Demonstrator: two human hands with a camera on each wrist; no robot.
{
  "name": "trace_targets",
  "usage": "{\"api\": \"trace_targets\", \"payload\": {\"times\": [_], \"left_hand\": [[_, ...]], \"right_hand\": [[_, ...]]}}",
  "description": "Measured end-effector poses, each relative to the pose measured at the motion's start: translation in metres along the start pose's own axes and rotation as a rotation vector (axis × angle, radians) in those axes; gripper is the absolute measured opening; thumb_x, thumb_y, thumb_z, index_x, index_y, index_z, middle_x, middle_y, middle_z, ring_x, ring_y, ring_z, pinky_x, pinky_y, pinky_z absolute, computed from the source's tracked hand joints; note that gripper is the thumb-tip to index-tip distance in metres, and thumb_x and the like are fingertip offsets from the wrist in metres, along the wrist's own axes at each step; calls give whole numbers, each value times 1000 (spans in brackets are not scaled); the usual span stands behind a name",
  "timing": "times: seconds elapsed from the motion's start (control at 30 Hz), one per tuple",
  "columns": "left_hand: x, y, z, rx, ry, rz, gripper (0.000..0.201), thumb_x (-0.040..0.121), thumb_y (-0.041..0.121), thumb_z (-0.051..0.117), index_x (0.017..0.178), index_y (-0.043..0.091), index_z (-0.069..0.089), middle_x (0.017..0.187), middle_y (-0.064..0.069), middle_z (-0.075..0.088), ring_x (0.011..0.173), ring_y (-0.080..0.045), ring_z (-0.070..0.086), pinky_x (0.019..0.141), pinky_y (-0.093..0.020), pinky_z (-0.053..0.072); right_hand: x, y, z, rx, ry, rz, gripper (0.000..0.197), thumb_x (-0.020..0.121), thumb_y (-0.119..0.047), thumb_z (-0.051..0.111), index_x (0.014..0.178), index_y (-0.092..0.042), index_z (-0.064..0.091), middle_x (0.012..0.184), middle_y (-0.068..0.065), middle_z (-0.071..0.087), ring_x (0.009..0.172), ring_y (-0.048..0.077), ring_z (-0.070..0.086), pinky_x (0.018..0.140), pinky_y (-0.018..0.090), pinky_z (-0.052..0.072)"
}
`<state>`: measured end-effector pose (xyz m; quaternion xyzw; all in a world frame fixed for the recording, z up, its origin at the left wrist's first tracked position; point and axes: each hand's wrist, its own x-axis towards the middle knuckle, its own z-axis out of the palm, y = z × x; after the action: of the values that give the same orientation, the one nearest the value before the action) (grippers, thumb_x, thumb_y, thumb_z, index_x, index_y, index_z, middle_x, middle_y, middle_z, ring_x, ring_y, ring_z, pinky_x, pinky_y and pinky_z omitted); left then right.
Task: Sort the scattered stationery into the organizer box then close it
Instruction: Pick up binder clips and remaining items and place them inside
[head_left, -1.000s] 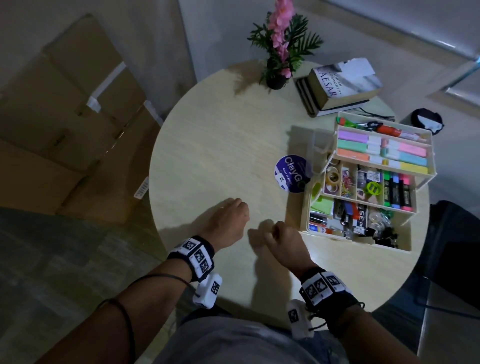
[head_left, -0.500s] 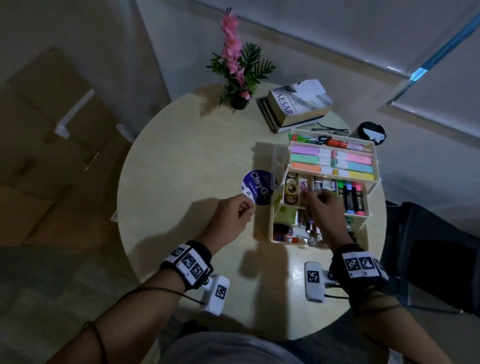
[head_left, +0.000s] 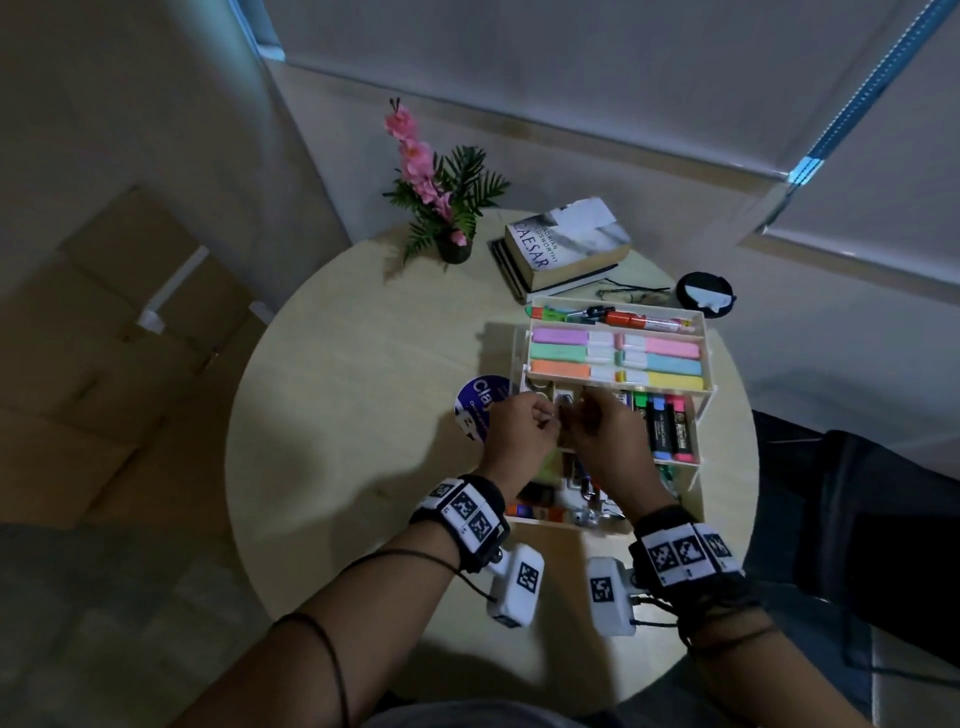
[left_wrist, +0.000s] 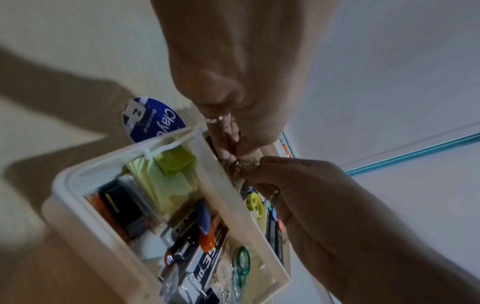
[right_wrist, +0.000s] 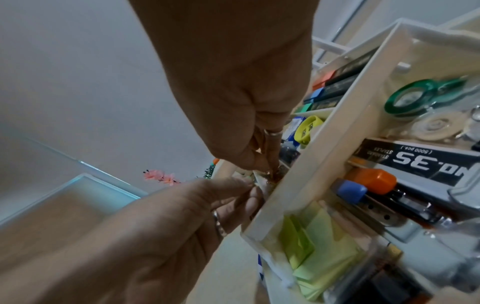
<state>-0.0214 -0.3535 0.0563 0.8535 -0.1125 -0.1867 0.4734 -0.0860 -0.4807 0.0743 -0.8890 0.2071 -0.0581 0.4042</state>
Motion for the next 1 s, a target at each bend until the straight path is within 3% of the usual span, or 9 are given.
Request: {"api": "trace_targets", "payload": {"times": [0.13, 0.27, 0.43, 0.53, 0.6, 0.73, 0.83, 0.9, 1.0], "left_hand": [[-3, 6, 14, -11, -12, 0, 23, 93, 0, 71, 116, 2, 74, 102, -9, 75, 94, -16, 70, 88, -24, 58], [-10, 2, 9, -66, -43, 11, 36, 93, 2, 73, 128, 7, 71, 111, -6, 76, 103, -13, 72, 96, -25, 59], [-29, -27, -34, -38, 103, 97, 25, 91, 1, 73, 111, 14, 77, 95, 6, 77, 84, -1, 71, 76, -15, 56], [-41, -70, -72, 66, 211, 38, 22, 88, -4, 72, 102, 13, 76, 89, 3, 75, 76, -4, 68, 72, -21, 57], [-49, -106, -100, 182, 211, -37, 26, 85, -7, 70, 101, 12, 75, 92, -1, 73, 76, -12, 69, 75, -31, 61], [-70, -170, -142, 420, 75, -192, 37, 84, -8, 68, 114, 14, 71, 106, -5, 64, 83, -18, 62, 86, -43, 59], [-79, -191, -154, 484, -34, -215, 44, 89, -5, 68, 130, 13, 66, 123, -9, 61, 101, -23, 61, 96, -30, 51], [-78, -200, -155, 518, -75, -179, 46, 90, 1, 72, 134, 13, 66, 128, -10, 61, 114, -26, 61, 99, -30, 48], [-70, -211, -155, 541, -83, -132, 34, 91, 9, 75, 125, 11, 71, 123, -12, 66, 114, -33, 63, 96, -38, 52]], "right_hand": [[-1, 8, -9, 38, -116, -69, 31, 94, 2, 68, 123, -9, 68, 100, -5, 70, 92, 11, 66, 79, 8, 48], [-2, 12, -14, 38, -163, -147, 43, 95, 9, 59, 134, -9, 65, 114, 0, 73, 98, 7, 65, 82, -1, 43], [-3, 12, -14, 62, -176, -99, 52, 93, 15, 56, 136, -13, 65, 113, -11, 67, 103, 3, 64, 87, 0, 45], [-1, 8, -14, 66, -180, -125, 49, 95, 13, 57, 131, -17, 69, 112, -12, 67, 93, -10, 61, 82, 1, 47], [1, 7, -11, 31, -179, -138, 52, 92, 16, 57, 133, -15, 68, 119, -4, 70, 96, -4, 61, 82, 0, 41], [-1, 8, -5, 25, -154, -120, 59, 88, 18, 57, 135, -16, 67, 128, 6, 70, 107, 11, 61, 90, 25, 49], [-7, 9, 2, 21, -77, -170, 52, 87, 16, 59, 126, -15, 70, 123, 7, 70, 107, 21, 66, 91, 36, 55], [-13, 9, 9, 4, -15, -240, 39, 87, 13, 63, 113, -15, 71, 113, 9, 72, 98, 28, 69, 85, 45, 59], [-27, 1, 27, -2, -61, -344, 31, 85, 14, 65, 101, -11, 70, 105, 8, 69, 89, 27, 68, 76, 44, 60]]}}
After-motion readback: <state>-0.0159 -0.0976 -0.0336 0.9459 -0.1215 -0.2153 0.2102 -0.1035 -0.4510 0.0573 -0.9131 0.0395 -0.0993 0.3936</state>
